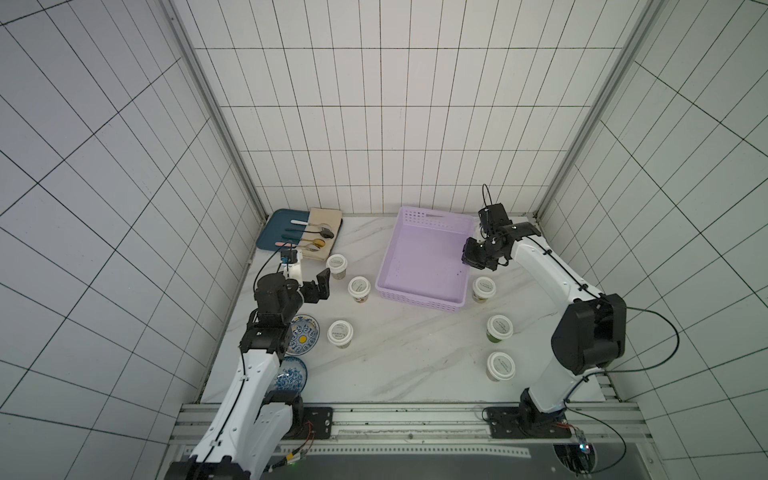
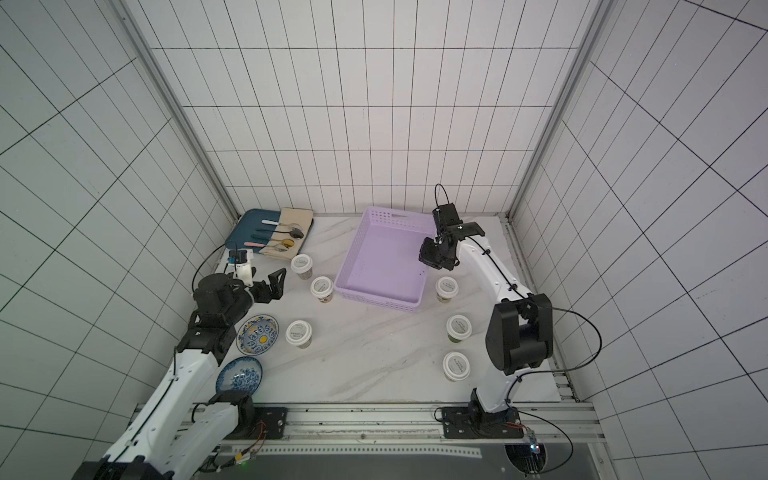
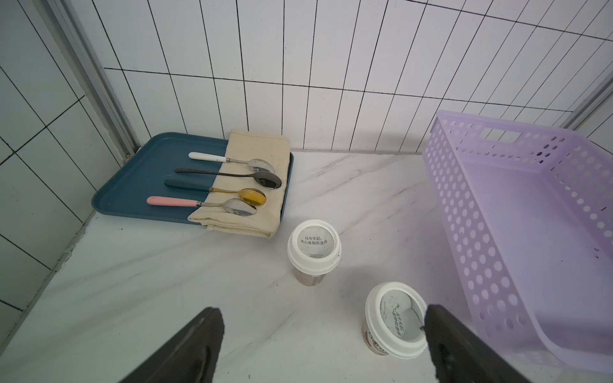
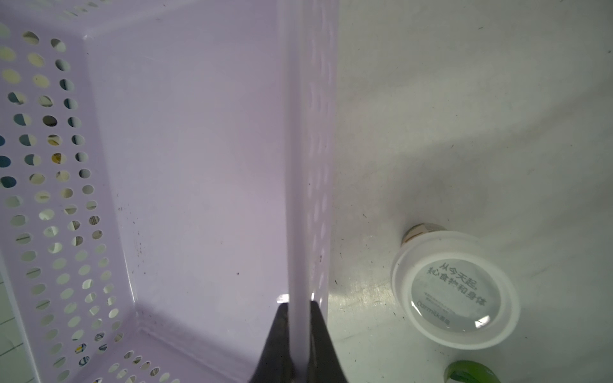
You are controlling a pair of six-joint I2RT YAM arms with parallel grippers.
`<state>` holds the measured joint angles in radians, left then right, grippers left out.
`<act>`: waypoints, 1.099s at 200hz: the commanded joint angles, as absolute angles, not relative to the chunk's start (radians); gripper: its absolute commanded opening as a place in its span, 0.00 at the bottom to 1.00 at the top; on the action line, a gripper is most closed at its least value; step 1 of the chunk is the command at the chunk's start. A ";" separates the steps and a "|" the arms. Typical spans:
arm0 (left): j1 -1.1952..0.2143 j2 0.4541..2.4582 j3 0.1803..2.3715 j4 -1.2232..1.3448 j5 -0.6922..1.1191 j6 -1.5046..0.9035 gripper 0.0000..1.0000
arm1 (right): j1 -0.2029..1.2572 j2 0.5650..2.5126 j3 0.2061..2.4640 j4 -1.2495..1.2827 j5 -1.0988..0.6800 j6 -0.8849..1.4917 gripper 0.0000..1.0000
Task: Put the yogurt in the basket
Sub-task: Place the basket at the center of the board.
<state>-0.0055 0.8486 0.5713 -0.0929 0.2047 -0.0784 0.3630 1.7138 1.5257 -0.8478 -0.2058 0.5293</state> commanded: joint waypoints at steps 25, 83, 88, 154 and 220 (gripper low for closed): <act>0.001 0.852 0.586 -0.105 0.221 -0.082 0.98 | 0.406 1.681 1.495 -0.899 -0.236 0.425 0.00; 0.008 0.859 0.655 -0.190 0.215 -0.086 0.98 | 0.432 1.720 1.422 -0.861 -0.230 0.362 0.00; 0.005 0.858 0.653 -0.187 0.208 -0.083 0.98 | 0.433 1.720 1.408 -0.848 -0.233 0.363 0.01; 0.010 0.870 0.691 -0.206 0.144 -0.103 0.98 | 0.447 1.748 1.309 -0.738 -0.280 0.366 0.03; 0.013 0.890 0.703 -0.266 0.366 -0.051 0.98 | 0.455 1.781 1.309 -0.754 -0.266 0.337 0.20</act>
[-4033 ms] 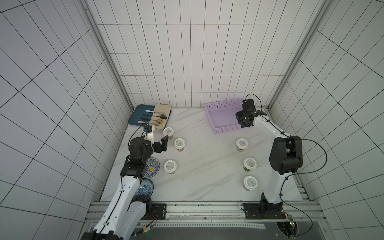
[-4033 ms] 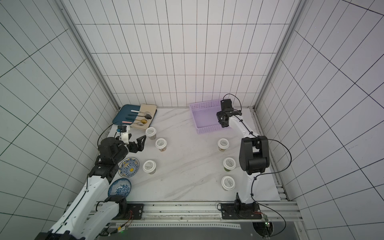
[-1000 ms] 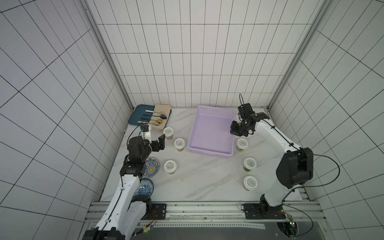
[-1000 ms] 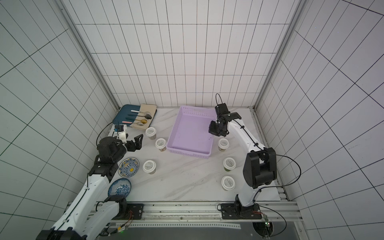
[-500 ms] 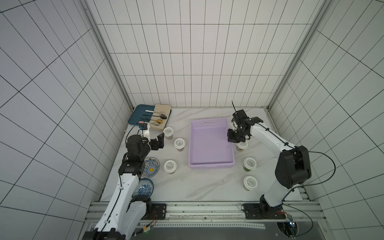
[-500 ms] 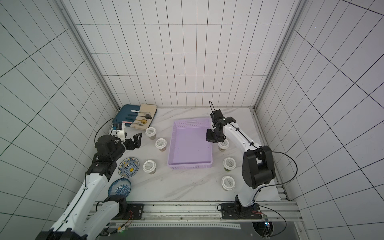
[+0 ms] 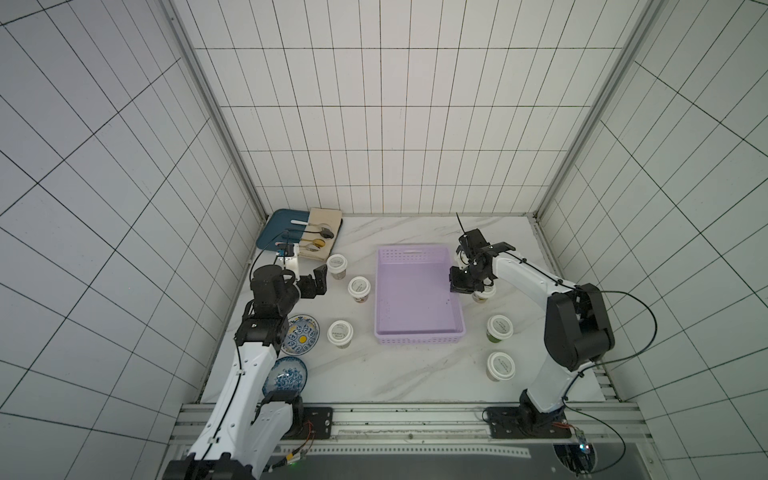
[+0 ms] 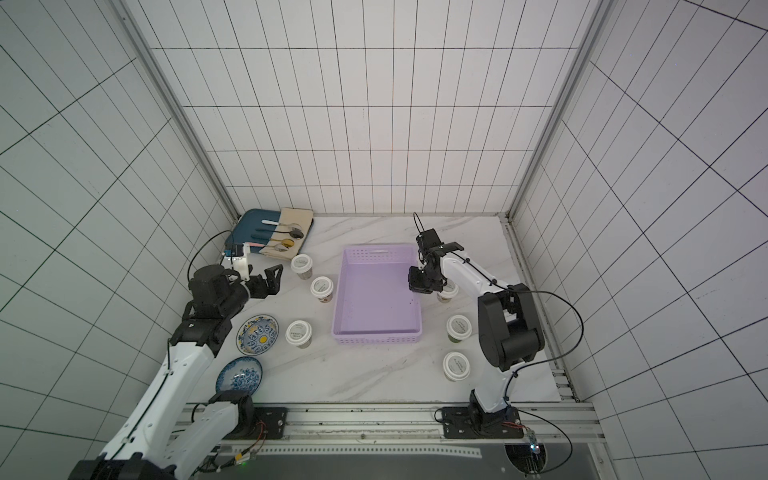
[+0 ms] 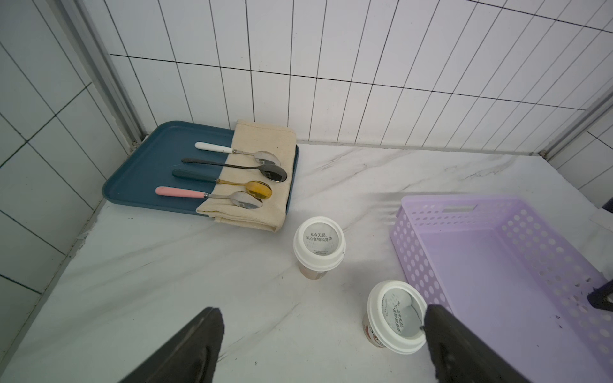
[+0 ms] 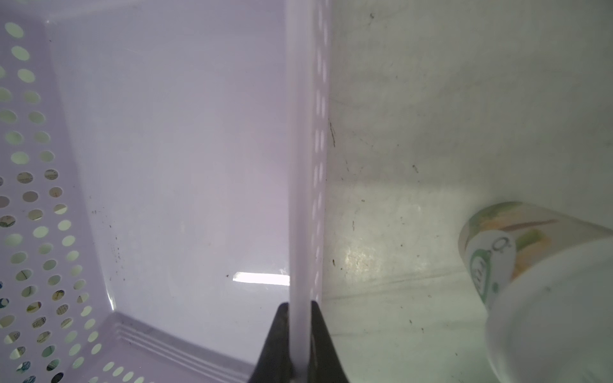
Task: Put the yogurt in the basket
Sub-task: Place the basket at the center of the board, then pick up the yogurt from the center of the board.
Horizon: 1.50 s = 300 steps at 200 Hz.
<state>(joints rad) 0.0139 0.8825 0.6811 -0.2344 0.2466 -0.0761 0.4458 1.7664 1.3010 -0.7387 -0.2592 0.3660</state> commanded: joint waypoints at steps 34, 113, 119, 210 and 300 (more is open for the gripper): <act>-0.007 0.897 0.689 -0.261 0.407 -0.039 0.98 | 0.455 1.732 1.316 -0.766 -0.232 0.329 0.31; -0.048 0.933 0.701 -0.307 0.432 -0.065 0.98 | 0.416 1.553 1.348 -0.846 -0.181 0.313 0.40; -0.059 0.937 0.698 -0.306 0.428 -0.059 0.98 | 0.408 1.528 1.341 -0.844 -0.177 0.316 0.41; -0.136 1.190 0.829 -0.427 0.465 -0.097 0.98 | 0.257 1.168 1.258 -0.900 -0.063 0.247 0.71; -0.148 1.360 0.882 -0.404 0.457 -0.210 0.98 | 0.244 0.955 1.092 -0.819 0.106 0.153 0.88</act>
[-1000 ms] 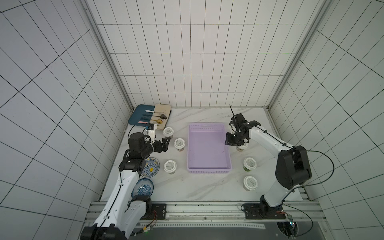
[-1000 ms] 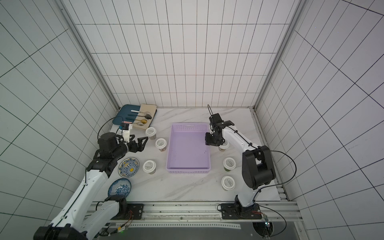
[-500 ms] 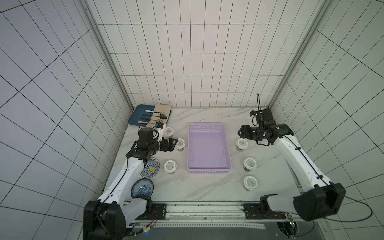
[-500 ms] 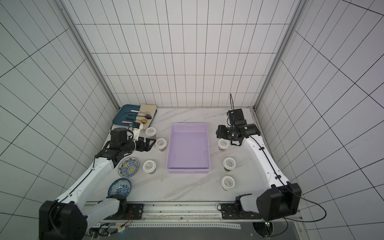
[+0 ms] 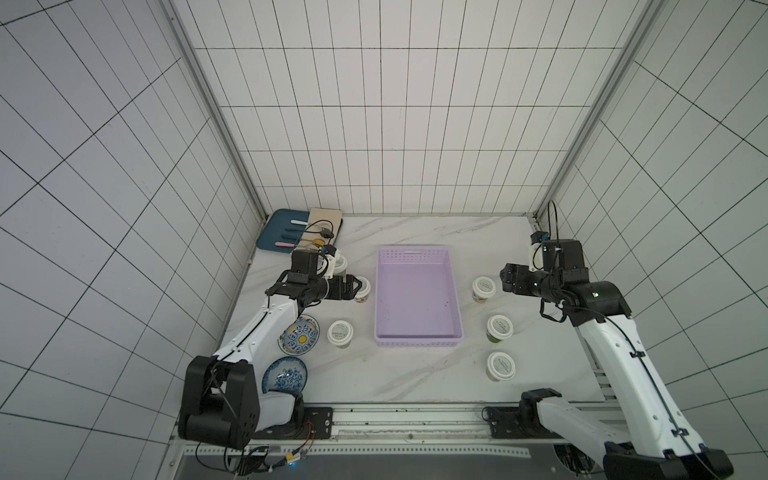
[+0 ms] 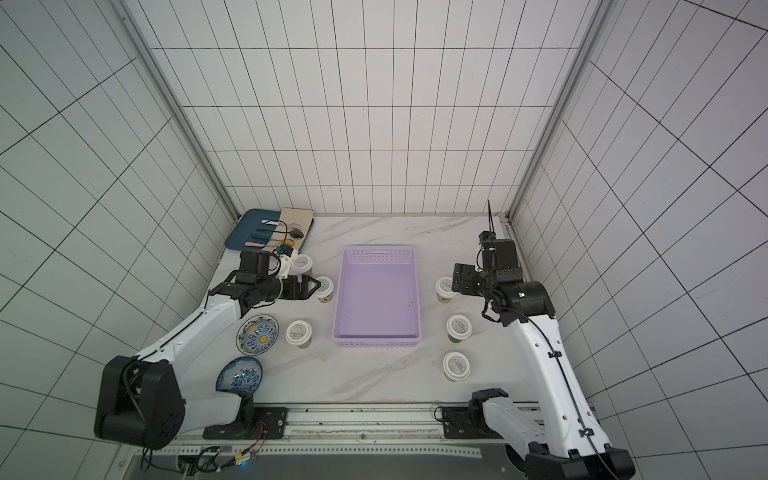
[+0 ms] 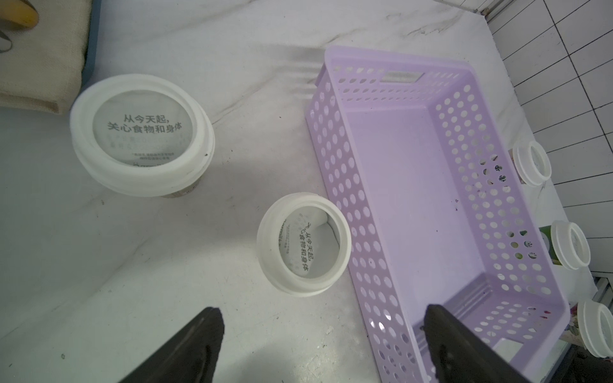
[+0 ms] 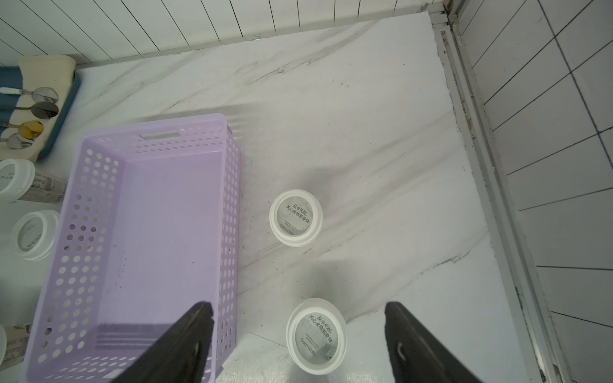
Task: Put the yogurt in the basket
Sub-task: Pick up the yogurt from the center of the board.
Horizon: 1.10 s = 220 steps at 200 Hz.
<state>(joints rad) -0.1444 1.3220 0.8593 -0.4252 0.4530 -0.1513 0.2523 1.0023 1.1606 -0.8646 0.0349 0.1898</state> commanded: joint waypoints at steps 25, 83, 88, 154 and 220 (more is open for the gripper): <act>-0.148 1.387 0.875 -0.378 0.459 -0.242 0.98 | 0.259 0.894 1.025 -0.763 0.154 0.136 0.92; -0.148 1.449 0.876 -0.340 0.451 -0.287 0.98 | 0.340 0.724 0.840 -0.587 0.280 0.065 0.99; -0.148 1.460 0.882 -0.340 0.455 -0.293 0.98 | 0.347 0.700 0.818 -0.567 0.284 0.058 0.99; -0.164 1.551 0.945 -0.373 0.452 -0.306 0.98 | 0.374 0.596 0.686 -0.449 0.371 0.047 0.99; -0.186 1.597 0.961 -0.370 0.464 -0.321 0.98 | 0.393 0.591 0.663 -0.424 0.376 0.042 0.99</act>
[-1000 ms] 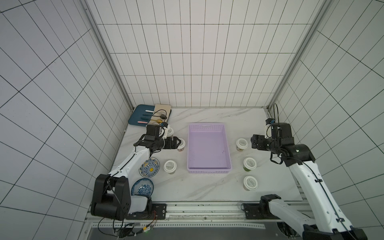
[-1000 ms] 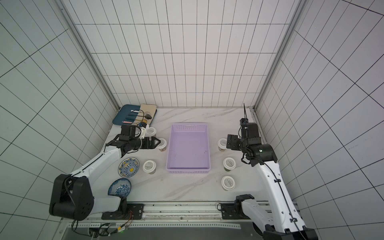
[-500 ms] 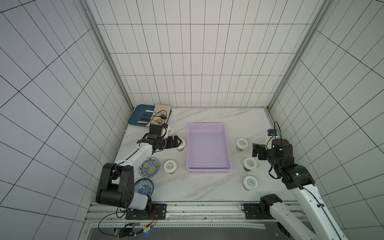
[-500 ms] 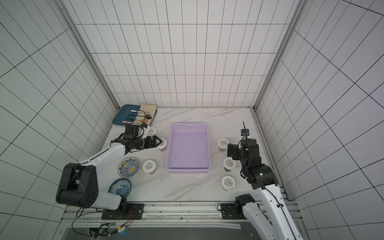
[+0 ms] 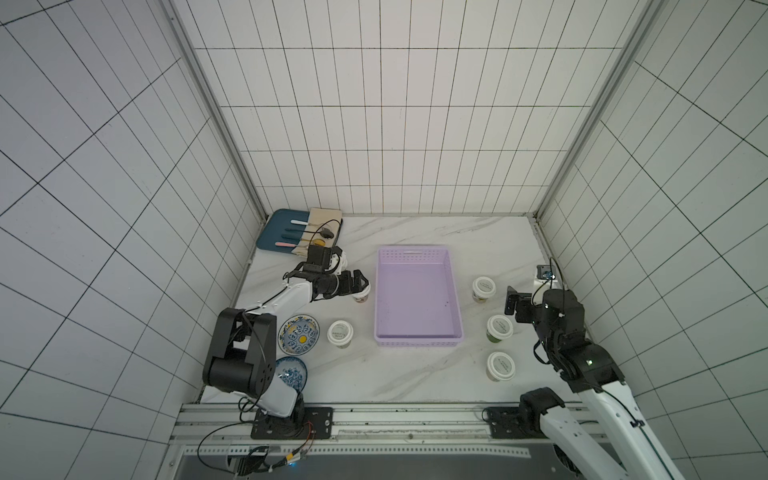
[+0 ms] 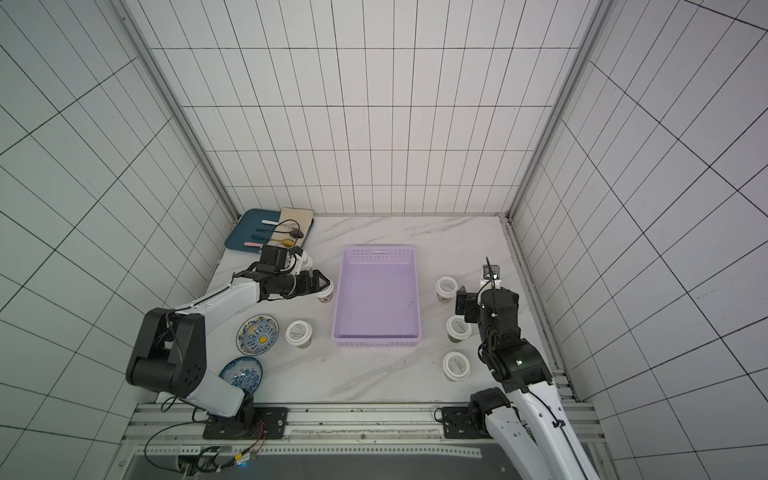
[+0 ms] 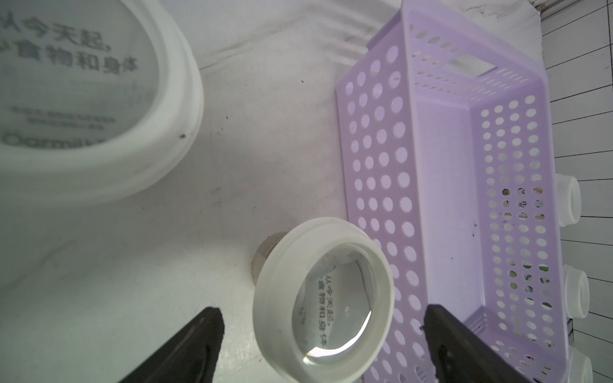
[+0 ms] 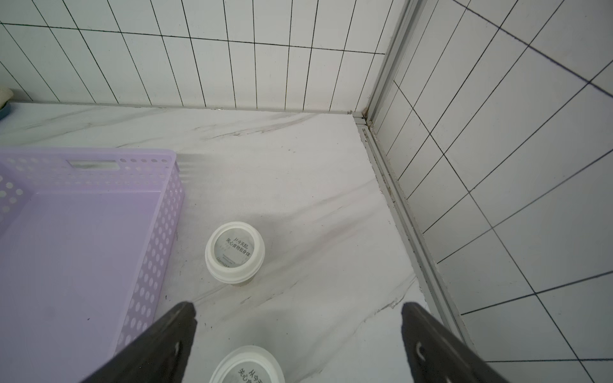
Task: Put the yogurt in the basket
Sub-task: Pick up the yogurt from the center of the board.
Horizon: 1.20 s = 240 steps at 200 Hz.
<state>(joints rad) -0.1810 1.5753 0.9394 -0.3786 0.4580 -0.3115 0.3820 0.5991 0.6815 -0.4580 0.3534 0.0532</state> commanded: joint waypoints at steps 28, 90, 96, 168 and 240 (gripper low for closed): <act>-0.190 1.631 0.990 -0.399 0.436 -0.328 0.97 | 0.396 0.584 0.658 -0.418 0.391 0.034 0.99; -0.201 1.642 1.003 -0.405 0.434 -0.331 0.96 | 0.400 0.593 0.658 -0.419 0.385 0.032 0.99; -0.200 1.646 1.001 -0.401 0.434 -0.331 0.96 | 0.402 0.592 0.659 -0.419 0.379 0.032 0.99; -0.207 1.688 1.015 -0.408 0.448 -0.333 0.91 | 0.408 0.579 0.653 -0.415 0.393 0.028 0.99; -0.207 1.656 1.015 -0.419 0.431 -0.325 0.86 | 0.410 0.593 0.656 -0.418 0.386 0.027 0.99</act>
